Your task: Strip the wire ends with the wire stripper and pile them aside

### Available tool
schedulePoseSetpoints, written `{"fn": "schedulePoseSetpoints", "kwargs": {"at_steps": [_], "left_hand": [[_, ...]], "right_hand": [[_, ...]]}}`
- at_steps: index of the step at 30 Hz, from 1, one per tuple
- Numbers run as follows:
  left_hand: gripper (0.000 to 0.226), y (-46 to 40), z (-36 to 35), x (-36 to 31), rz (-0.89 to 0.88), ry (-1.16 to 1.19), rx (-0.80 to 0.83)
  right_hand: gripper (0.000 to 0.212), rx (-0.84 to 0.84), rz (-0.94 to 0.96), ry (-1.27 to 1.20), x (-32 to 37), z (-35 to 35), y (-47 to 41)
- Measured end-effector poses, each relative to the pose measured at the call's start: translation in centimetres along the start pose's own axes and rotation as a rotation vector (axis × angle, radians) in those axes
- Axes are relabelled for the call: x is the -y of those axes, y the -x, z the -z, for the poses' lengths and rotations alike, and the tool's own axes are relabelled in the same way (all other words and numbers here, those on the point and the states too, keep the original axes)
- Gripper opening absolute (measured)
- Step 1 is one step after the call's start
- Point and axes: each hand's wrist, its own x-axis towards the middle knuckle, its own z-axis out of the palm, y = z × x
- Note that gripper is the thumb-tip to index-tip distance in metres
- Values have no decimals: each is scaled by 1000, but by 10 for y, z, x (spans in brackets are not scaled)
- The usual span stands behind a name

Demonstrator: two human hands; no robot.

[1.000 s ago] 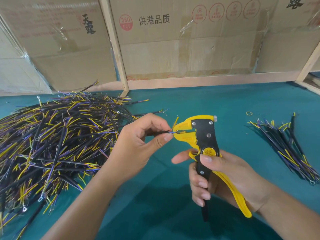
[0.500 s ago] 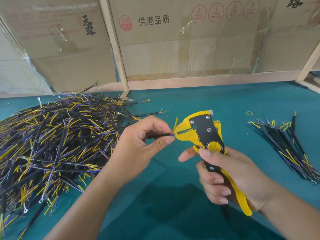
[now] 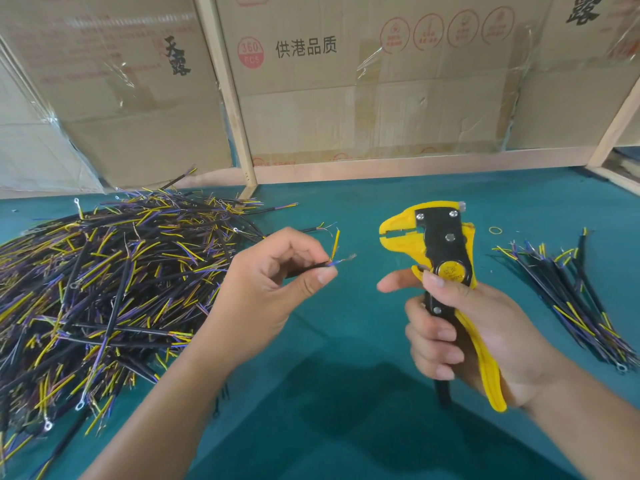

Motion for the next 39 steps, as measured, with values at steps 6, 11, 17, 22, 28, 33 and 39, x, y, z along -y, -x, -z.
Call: {"fn": "schedulePoseSetpoints", "kwargs": {"at_steps": [6,11,17,22,28,33,39], "left_hand": [[13,3,-6,-2,26,-31,66],[9,8,-19,0,69,-35,140],[11,10,-27,1,56,-105,159],[5,11,-28,1,57,-128,206],[3,10,-27,0,44,-188,226],[5,10,-26,-3,-22,-305,254],[5,8,-24,-6,-106,-436,249]], "right_hand": [[19,-142,84,56,-13,-7,-7],[10,-183,70,141,-19,-10,-8],[11,-239,68,143,-27,-13,-8],[20,-232,48,98,-28,-13,-9],[19,-231,57,148,-30,-9,-10],[15,-271,78,219,-31,-7,-9],[12,-295,75,287,-30,-6,-10]]}}
